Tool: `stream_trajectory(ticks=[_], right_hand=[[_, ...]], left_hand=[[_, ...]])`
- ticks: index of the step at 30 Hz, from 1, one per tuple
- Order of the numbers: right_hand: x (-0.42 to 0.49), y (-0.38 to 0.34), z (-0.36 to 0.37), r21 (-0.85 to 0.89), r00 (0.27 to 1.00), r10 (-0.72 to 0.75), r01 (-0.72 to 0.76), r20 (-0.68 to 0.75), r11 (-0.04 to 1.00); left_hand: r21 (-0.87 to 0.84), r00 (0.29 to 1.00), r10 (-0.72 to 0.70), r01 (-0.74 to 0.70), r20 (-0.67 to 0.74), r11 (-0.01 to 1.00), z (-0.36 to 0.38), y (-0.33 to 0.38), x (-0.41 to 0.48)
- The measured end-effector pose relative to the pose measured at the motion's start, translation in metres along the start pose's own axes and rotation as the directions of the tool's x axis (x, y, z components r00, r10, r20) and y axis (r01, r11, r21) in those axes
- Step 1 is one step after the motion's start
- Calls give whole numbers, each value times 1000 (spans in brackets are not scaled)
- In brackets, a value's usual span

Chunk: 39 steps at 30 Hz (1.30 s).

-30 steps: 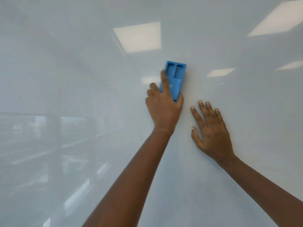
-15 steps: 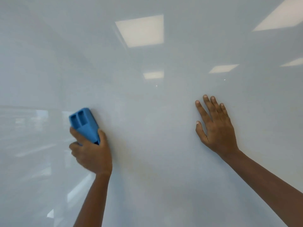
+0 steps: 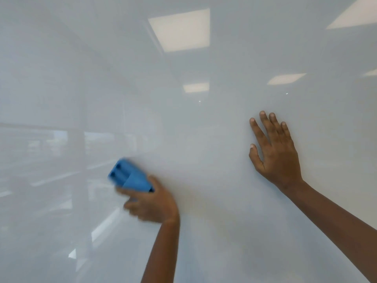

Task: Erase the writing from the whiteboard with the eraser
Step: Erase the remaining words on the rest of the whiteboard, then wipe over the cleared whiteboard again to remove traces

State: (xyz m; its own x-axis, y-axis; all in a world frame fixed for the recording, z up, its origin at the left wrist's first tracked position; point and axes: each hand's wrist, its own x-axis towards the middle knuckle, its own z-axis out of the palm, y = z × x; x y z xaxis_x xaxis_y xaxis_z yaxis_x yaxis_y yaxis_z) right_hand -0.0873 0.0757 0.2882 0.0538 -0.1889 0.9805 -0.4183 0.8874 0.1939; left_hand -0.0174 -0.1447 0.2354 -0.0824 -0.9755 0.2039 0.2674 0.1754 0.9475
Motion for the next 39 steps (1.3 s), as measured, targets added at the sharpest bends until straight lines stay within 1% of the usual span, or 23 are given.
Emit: stream_trajectory(ticks=[2,4,6,8,9,12,13,14,15,16,17,19,20,21,22,24,27,29,31,33,35,37,39], right_hand=[[0,0,0,6,1000,-2,2,2,1000],[0,0,0,8,1000,0,0,7,1000],[0,0,-1,10,1000,-4,3,18,1000],[1,1,-1,15,999,-10,9,33,1000],[1,1,-2,17,999,-11,10,37,1000],[0,1,-2,14,999,-12,11,30,1000],[0,2,-2,11,1000,-11,11,22,1000],[0,1,-2,11,1000,-10,10,15,1000],[1,1,-2,12,1000,-8,7,8,1000],[1,1,-1,16,1000,-6,6,3,1000],[1,1,-1,18,1000,-5,5,-1,1000],[0,1,-2,21,1000,-7,8,-5,1000],[0,1,-1,22,1000,-8,9,-8,1000],[0,1,-2,25,1000,-8,8,-11,1000],[0,1,-2,27,1000,-7,8,-12,1000],[1,1,-2,28,1000,-4,5,-13,1000],[0,1,-2,38,1000,0,1,-5,999],[0,1,-2,45,1000,4,-4,12,999],[1,1,-5,58,999,10,-12,32,998],[3,-2,-9,94,998,24,-29,54,995],[5,-8,-14,165,996,57,-68,73,984],[11,-17,-21,247,990,101,-122,94,961],[25,-26,-29,299,990,100,-126,100,946]], left_hand=[[39,975,214,-217,60,975,19,40,-20],[54,896,420,-431,144,901,31,69,-39],[28,740,623,-649,254,760,39,82,-56],[19,540,778,-825,320,565,43,88,-66],[34,459,823,-879,335,477,44,90,-67],[51,266,897,-963,352,265,45,101,-51],[62,213,904,-977,370,205,46,108,-41],[90,197,901,-980,387,176,46,117,-30],[134,229,893,-972,388,191,48,129,-18],[186,310,875,-948,372,257,48,142,-4],[228,420,840,-905,343,360,48,153,10],[258,659,711,-752,246,607,42,164,41],[249,757,625,-654,192,715,36,161,57],[232,832,536,-555,144,799,30,153,70],[218,885,454,-465,102,858,23,142,81],[205,940,338,-338,38,918,13,120,93],[179,964,266,-261,-2,949,9,108,94],[151,970,242,-240,7,959,10,113,86],[128,954,293,-298,61,946,15,123,65],[82,890,424,-441,169,894,24,135,30],[5,793,533,-559,294,829,34,149,-11],[-78,728,565,-586,388,807,42,162,-42],[-162,690,563,-558,455,814,47,168,-60]])
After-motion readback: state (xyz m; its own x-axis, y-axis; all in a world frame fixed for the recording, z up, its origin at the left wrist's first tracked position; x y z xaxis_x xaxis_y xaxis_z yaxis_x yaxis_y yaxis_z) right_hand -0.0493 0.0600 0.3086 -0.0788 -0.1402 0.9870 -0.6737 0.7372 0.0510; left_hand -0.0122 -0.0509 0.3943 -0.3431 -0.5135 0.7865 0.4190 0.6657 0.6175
